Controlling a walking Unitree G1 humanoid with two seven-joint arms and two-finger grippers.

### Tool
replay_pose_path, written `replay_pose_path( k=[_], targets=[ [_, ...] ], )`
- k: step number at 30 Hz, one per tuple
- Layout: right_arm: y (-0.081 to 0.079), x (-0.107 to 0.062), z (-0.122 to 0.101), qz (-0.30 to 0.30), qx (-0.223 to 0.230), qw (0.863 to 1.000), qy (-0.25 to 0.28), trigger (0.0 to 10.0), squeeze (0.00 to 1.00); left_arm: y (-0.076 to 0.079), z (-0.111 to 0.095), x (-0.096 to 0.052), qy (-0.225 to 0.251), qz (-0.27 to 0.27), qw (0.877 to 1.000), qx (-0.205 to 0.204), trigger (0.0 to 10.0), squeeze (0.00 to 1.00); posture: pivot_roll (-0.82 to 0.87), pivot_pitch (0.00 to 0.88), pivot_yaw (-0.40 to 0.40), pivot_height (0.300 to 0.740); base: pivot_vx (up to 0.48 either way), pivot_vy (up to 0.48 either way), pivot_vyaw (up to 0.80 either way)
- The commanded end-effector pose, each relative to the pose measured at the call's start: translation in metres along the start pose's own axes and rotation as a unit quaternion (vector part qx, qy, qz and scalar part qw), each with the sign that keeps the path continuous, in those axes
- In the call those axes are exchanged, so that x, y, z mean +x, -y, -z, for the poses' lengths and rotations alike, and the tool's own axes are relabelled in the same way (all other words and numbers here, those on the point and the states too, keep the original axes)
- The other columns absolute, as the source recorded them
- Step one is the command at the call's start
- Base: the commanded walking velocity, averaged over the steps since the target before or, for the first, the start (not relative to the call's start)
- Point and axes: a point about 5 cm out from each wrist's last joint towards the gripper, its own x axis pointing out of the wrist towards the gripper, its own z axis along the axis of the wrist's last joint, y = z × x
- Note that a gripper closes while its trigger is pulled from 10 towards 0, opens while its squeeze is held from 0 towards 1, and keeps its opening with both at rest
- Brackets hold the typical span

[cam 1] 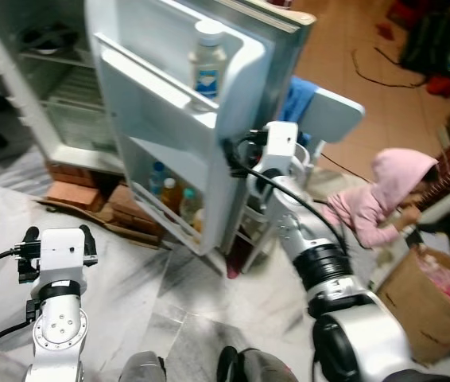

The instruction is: Restocking fridge

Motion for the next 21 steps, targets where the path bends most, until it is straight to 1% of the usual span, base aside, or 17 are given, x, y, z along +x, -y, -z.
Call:
replay_pose_path(
  k=[1, 3, 4, 5, 6, 7, 8, 11, 12, 14, 15, 16, 17, 18, 19, 20, 21],
  targets=[
    [-0.102, -0.01, -0.017, -0.301, 0.071, 0.951, 0.03, 10.0, 0.0, 0.001, -0.001, -0.002, -0.001, 0.003, 1.0, 0.001, 10.0, 0.0, 0.25, 0.161, -0.099, 0.74, 0.0, 0.0, 0.0],
    [-0.102, -0.01, -0.017, -0.301, 0.071, 0.951, 0.03, 10.0, 0.0, 0.001, -0.001, -0.002, -0.001, 0.003, 1.0, 0.001, 10.0, 0.0, 0.25, 0.161, -0.099, 0.74, 0.0, 0.0, 0.0],
    [-0.125, -0.039, -0.016, -0.428, 0.081, 0.9, 0.011, 10.0, 0.0, 0.002, -0.002, -0.002, -0.001, 0.006, 1.0, -0.001, 10.0, 0.0, 0.25, 0.161, -0.098, 0.74, 0.0, 0.0, 0.0],
    [-0.122, -0.052, -0.011, -0.458, 0.068, 0.886, -0.005, 10.0, 0.0, 0.002, -0.002, -0.002, -0.001, 0.006, 1.0, -0.001, 10.0, 0.0, 0.24, 0.16, -0.097, 0.74, 0.0, 0.0, 0.0],
    [-0.115, -0.059, -0.007, -0.466, 0.055, 0.883, -0.021, 10.0, 0.0, 0.002, -0.002, -0.002, -0.002, 0.007, 1.0, -0.001, 10.0, 0.0, 0.24, 0.16, -0.096, 0.74, 0.0, 0.0, 0.0],
    [-0.109, -0.064, -0.003, -0.468, 0.049, 0.882, -0.033, 10.0, 0.0, 0.002, -0.002, -0.002, -0.002, 0.008, 1.0, 0.0, 10.0, 0.0, 0.24, 0.16, -0.096, 0.74, 0.0, 0.0, 0.0],
    [-0.109, -0.064, -0.003, -0.468, 0.049, 0.882, -0.033, 10.0, 0.0, 0.002, -0.002, -0.002, -0.002, 0.008, 1.0, 0.0, 10.0, 0.0, 0.24, 0.16, -0.096, 0.74, 0.0, 0.0, 0.0],
    [-0.075, -0.079, 0.002, -0.448, 0.041, 0.89, -0.07, 10.0, 0.0, 0.001, 0.0, -0.003, -0.005, 0.009, 1.0, 0.001, 10.0, 0.0, 0.24, 0.161, -0.093, 0.74, 0.0, 0.0, 0.0],
    [-0.052, -0.093, 0.008, -0.433, 0.013, 0.895, -0.105, 10.0, 0.0, 0.001, 0.001, -0.004, -0.007, 0.012, 1.0, 0.002, 10.0, 0.0, 0.23, 0.163, -0.091, 0.74, 0.0, 0.0, 0.0],
    [-0.032, -0.102, 0.015, -0.418, -0.029, 0.898, -0.138, 10.0, 0.0, 0.001, 0.002, -0.004, -0.009, 0.013, 1.0, 0.003, 10.0, 0.0, 0.23, 0.163, -0.091, 0.74, 0.0, 0.0, 0.0],
    [-0.032, -0.102, 0.015, -0.418, -0.029, 0.898, -0.138, 10.0, 0.0, 0.001, 0.002, -0.004, -0.009, 0.013, 1.0, 0.003, 10.0, 0.0, 0.23, 0.163, -0.091, 0.74, 0.0, 0.0, 0.0],
    [-0.016, -0.107, 0.021, -0.393, -0.074, 0.9, -0.17, 10.0, 0.0, 0.001, 0.003, -0.004, -0.01, 0.015, 1.0, 0.003, 10.0, 0.0, 0.22, 0.161, -0.09, 0.74, 0.0, 0.0, 0.0],
    [-0.009, -0.108, 0.023, -0.379, -0.094, 0.902, -0.183, 10.0, 0.0, 0.002, 0.003, -0.003, -0.01, 0.016, 1.0, 0.004, 10.0, 0.0, 0.22, 0.161, -0.09, 0.74, 0.0, 0.0, 0.0],
    [0.017, -0.099, 0.03, -0.3, -0.153, 0.917, -0.215, 10.0, 0.0, 0.003, 0.003, -0.002, -0.01, 0.017, 1.0, 0.004, 10.0, 0.0, 0.22, 0.159, -0.089, 0.74, 0.0, 0.0, 0.0],
    [0.031, -0.094, 0.031, -0.259, -0.186, 0.92, -0.228, 10.0, 0.0, 0.004, 0.002, -0.002, -0.01, 0.019, 1.0, 0.004, 10.0, 0.0, 0.22, 0.158, -0.089, 0.74, 0.0, 0.0, 0.0],
    [0.04, -0.092, 0.031, -0.232, -0.208, 0.921, -0.236, 10.0, 0.0, 0.004, 0.002, -0.001, -0.009, 0.019, 1.0, 0.005, 10.0, 0.0, 0.22, 0.158, -0.089, 0.74, 0.0, 0.0, 0.0],
    [0.04, -0.092, 0.031, -0.232, -0.208, 0.921, -0.236, 10.0, 0.0, 0.004, 0.002, -0.001, -0.009, 0.019, 1.0, 0.005, 10.0, 0.0, 0.22, 0.158, -0.089, 0.74, 0.0, 0.0, 0.0]
  ],
)
